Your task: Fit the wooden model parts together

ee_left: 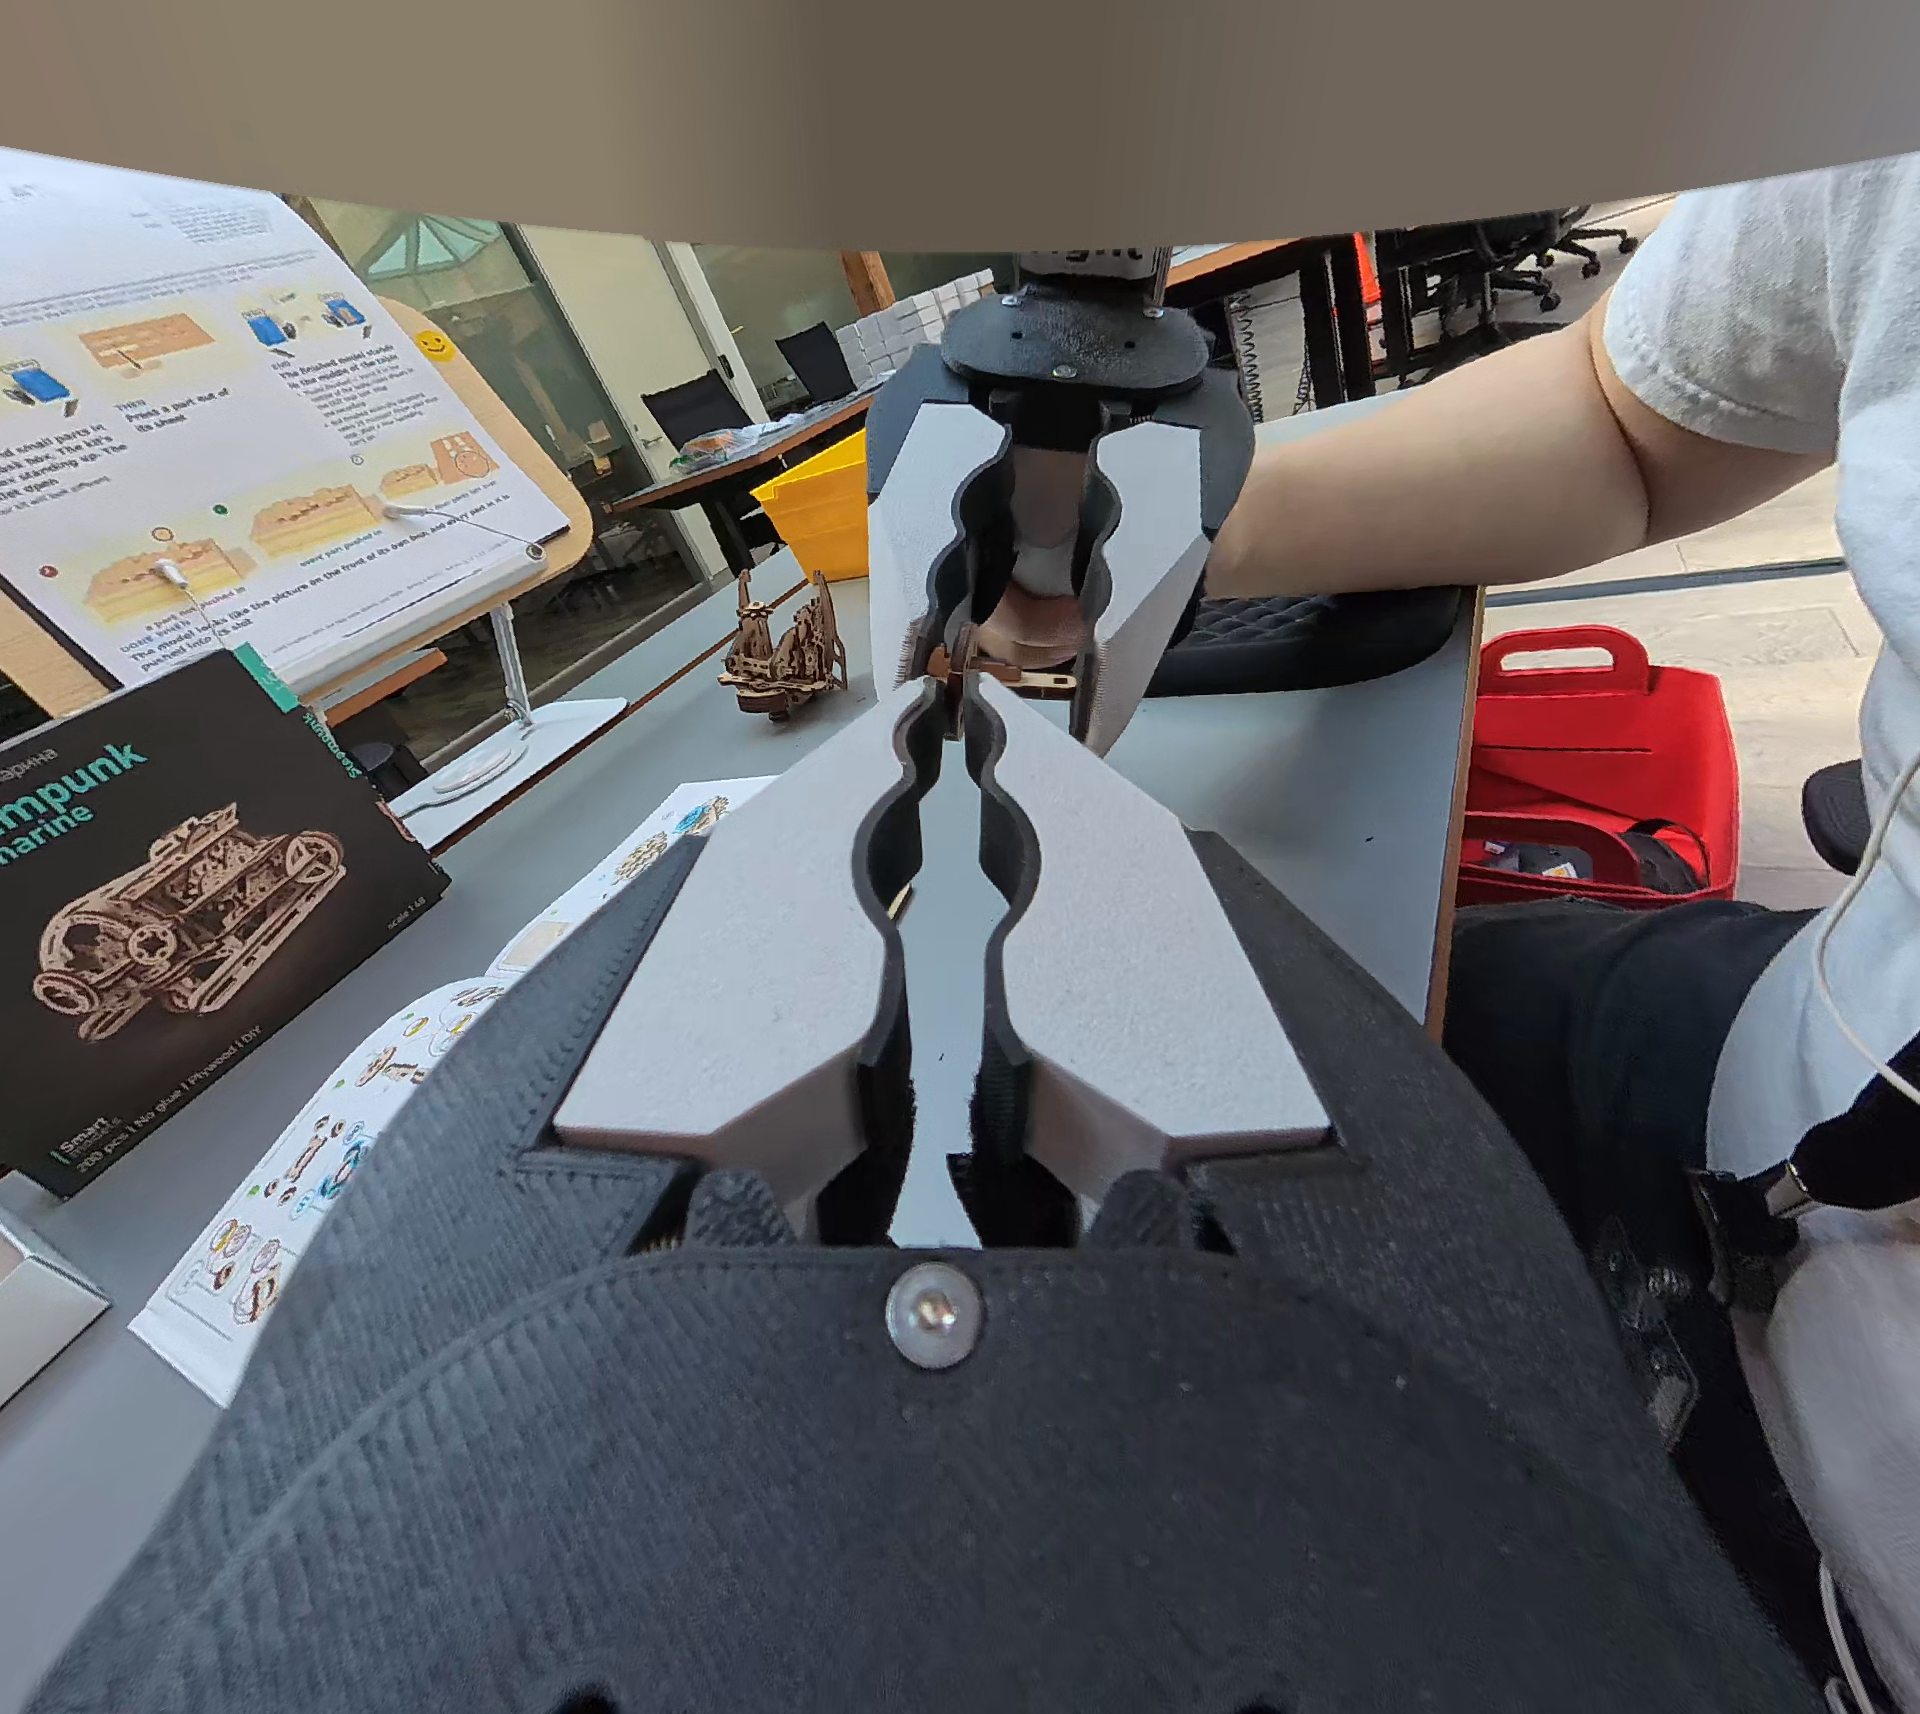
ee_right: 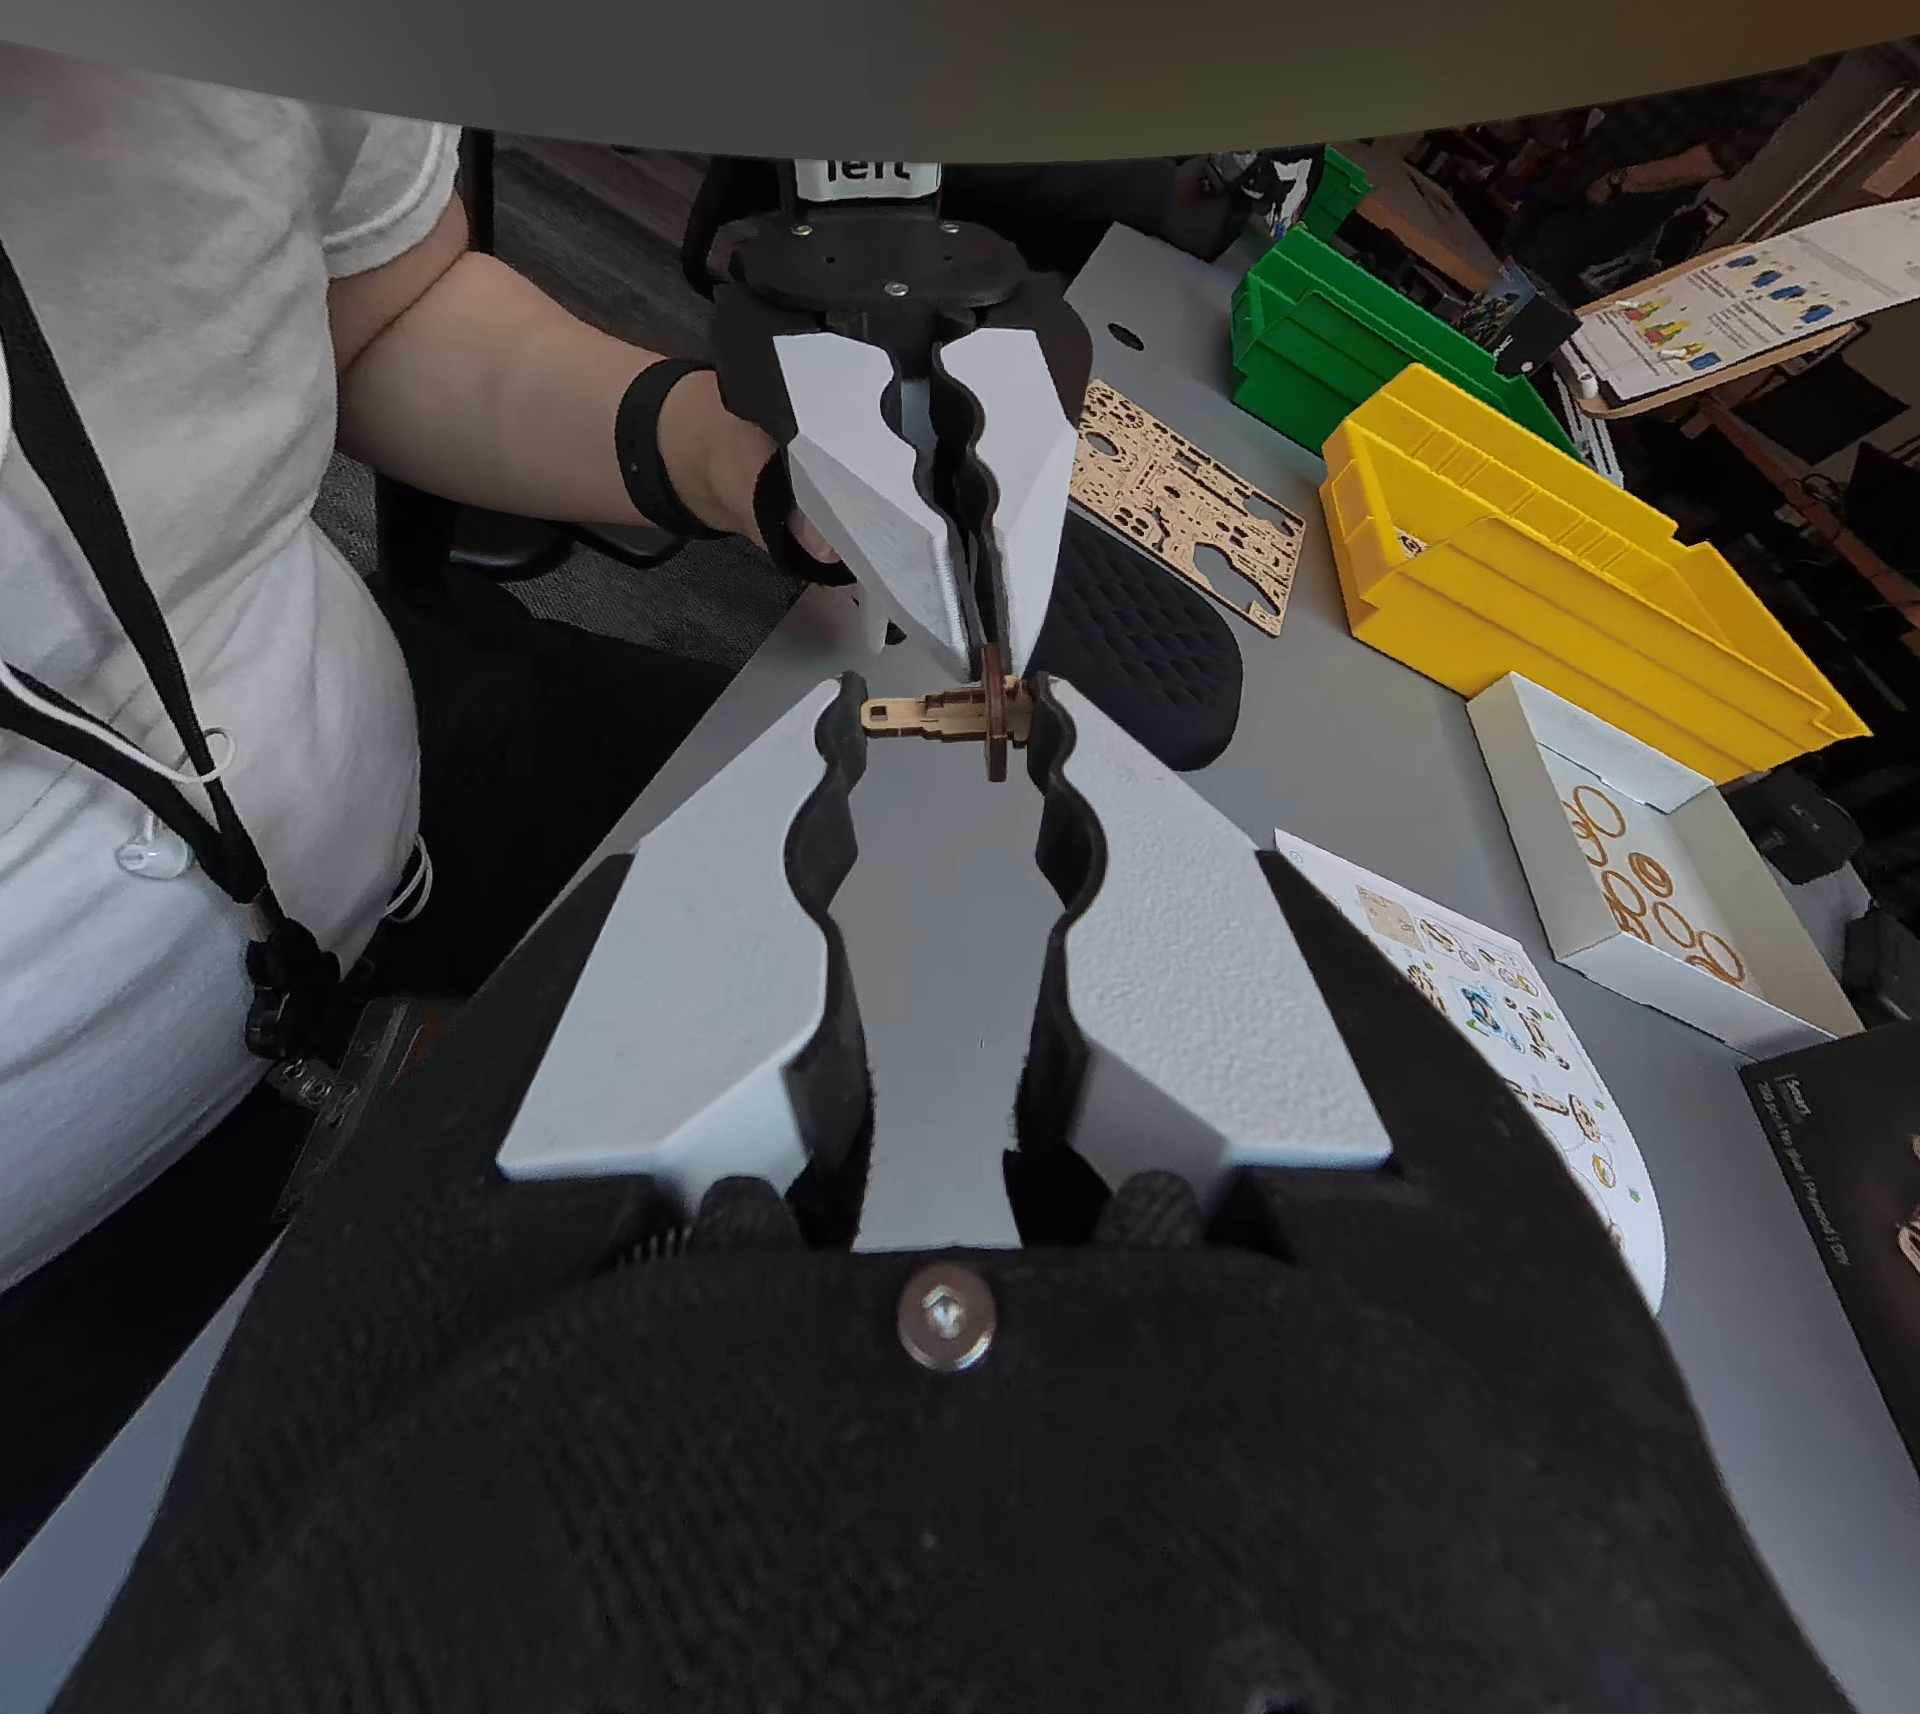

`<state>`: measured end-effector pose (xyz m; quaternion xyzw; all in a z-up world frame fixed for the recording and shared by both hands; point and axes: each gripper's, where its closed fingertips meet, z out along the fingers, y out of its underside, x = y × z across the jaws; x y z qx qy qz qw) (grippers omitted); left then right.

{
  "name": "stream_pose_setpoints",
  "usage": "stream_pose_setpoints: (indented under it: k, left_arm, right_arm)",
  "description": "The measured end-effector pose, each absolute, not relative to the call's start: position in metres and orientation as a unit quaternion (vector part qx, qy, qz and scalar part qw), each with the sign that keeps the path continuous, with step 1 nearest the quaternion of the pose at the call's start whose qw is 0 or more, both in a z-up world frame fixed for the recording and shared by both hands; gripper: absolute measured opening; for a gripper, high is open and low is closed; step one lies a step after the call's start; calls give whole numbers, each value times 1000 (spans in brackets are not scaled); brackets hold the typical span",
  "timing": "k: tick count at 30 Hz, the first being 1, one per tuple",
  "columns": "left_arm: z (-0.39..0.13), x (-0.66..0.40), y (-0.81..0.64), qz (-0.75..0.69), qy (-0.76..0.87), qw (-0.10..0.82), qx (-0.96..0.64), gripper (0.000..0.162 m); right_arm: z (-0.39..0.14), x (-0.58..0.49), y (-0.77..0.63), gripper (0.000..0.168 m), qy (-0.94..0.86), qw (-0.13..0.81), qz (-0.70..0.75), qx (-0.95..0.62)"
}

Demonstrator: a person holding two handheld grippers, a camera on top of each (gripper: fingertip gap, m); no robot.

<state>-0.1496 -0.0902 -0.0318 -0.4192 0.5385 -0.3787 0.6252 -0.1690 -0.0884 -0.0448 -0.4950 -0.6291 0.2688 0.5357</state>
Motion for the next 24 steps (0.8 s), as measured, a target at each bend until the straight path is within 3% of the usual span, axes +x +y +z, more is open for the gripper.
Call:
stream_pose_setpoints:
  k: [8,11,24]
  left_arm:
    - [-20,-151,-93,-280,560,686,-371,0]
    - [-17,-152,-94,-264,565,694,-360,0]
    - [-18,-150,-104,-244,592,698,-321,0]
  right_arm:
    - [-29,-167,-86,36,-614,605,246,-444]
    - [-28,-165,-89,29,-618,606,246,-437]
    - [-30,-168,-94,34,-630,613,228,-418]
